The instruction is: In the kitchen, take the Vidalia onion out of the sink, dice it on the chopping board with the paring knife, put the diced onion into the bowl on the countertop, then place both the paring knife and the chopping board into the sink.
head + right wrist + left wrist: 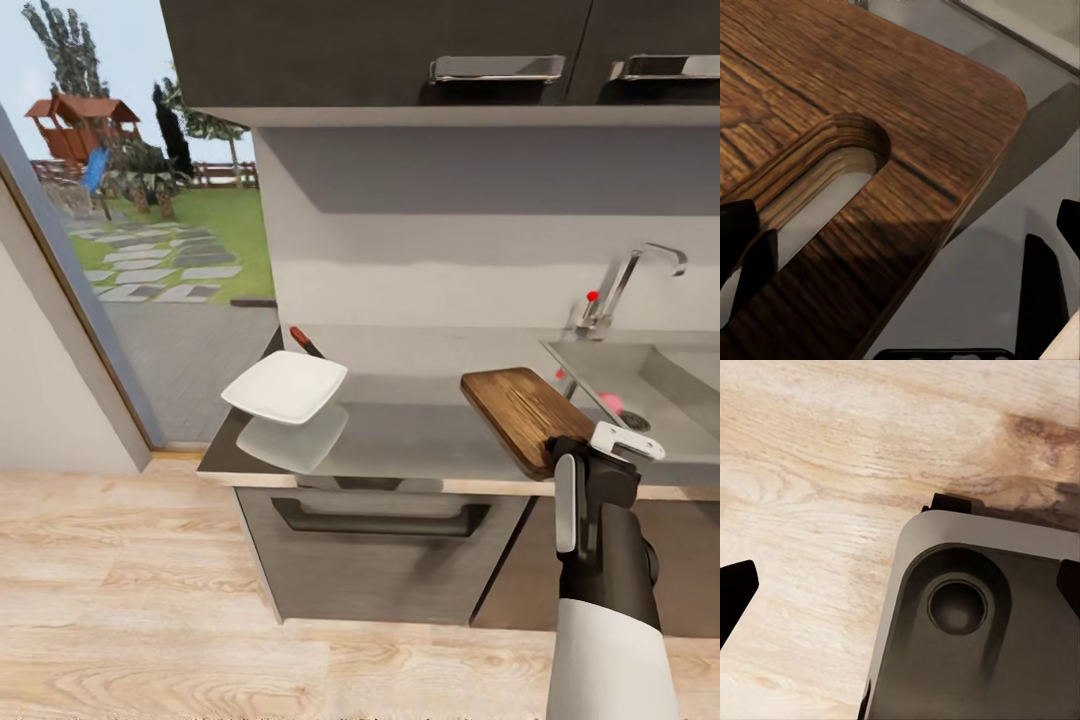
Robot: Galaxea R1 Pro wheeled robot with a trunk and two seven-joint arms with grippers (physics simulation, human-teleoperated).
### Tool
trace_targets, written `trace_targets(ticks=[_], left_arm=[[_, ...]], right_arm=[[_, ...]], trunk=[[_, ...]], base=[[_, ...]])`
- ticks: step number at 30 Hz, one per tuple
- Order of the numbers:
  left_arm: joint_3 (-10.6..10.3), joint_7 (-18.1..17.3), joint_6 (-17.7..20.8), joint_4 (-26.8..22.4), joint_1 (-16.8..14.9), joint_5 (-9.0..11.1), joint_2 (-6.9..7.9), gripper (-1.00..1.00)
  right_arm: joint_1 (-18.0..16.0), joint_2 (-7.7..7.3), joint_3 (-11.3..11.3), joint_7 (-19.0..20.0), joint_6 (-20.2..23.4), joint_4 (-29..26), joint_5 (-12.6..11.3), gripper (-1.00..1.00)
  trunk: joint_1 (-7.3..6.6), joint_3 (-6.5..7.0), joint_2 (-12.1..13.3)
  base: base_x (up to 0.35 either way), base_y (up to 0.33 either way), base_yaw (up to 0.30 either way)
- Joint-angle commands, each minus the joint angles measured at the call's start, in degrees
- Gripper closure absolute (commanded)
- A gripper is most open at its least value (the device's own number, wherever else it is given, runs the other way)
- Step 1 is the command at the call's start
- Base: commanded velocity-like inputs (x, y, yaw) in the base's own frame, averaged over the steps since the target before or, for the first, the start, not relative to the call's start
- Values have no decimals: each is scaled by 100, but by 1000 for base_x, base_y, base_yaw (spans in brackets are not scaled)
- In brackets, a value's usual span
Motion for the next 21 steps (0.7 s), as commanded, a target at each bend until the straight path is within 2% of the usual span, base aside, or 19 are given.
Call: trace_targets(ticks=[1,11,12,21], left_arm=[[-9,7,-10,-10,3,52,1,-100],[-9,7,-10,-10,5,52,1,-100],[-9,7,-10,-10,6,52,1,-100],[-9,7,-10,-10,3,52,-2,-100]], right_arm=[[-3,4,-9,16,43,54,3,-100],[-3,10,-12,16,44,54,8,-100],[-3,9,-12,16,45,54,8,100],[-3,4,-21,16,45,54,8,100]], trunk=[[1,-12,-2],[1,-41,-2],[1,-41,-2],[1,-41,-2]], base=[[0,0,0],[0,0,0],[0,0,0],[0,0,0]])
